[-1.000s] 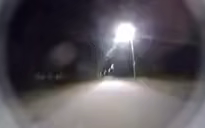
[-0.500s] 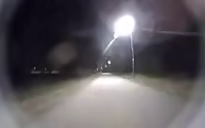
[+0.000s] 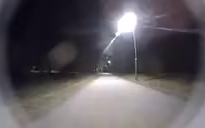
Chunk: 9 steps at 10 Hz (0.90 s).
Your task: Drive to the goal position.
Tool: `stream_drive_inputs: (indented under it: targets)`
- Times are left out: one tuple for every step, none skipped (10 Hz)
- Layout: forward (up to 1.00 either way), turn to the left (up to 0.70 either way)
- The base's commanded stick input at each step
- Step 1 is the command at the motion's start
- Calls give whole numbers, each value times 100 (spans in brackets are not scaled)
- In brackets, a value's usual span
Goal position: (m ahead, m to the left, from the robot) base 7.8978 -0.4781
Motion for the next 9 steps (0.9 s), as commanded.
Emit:
stream_drive_inputs:
  targets:
    - [100, 0]
    - [100, 0]
    - [100, 0]
    - [100, 0]
    - [100, 0]
    - [100, 0]
    - [100, 0]
    - [100, 0]
    - [100, 0]
